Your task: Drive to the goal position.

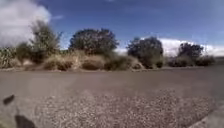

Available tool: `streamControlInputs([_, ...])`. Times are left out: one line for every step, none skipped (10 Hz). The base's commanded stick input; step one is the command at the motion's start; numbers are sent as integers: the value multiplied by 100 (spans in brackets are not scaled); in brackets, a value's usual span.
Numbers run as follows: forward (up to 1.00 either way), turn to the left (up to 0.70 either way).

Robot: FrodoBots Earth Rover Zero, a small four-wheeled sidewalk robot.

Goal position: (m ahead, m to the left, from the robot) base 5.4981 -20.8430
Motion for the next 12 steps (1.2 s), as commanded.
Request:
streamControlInputs([100,-40])
streamControlInputs([100,-40])
streamControlInputs([100,-40])
streamControlInputs([100,-40])
streamControlInputs([0,-100])
streamControlInputs([0,-100])
streamControlInputs([0,-100])
streamControlInputs([0,-100])
streamControlInputs([0,-100])
streamControlInputs([0,-100])
streamControlInputs([0,-100])
streamControlInputs([0,-100])
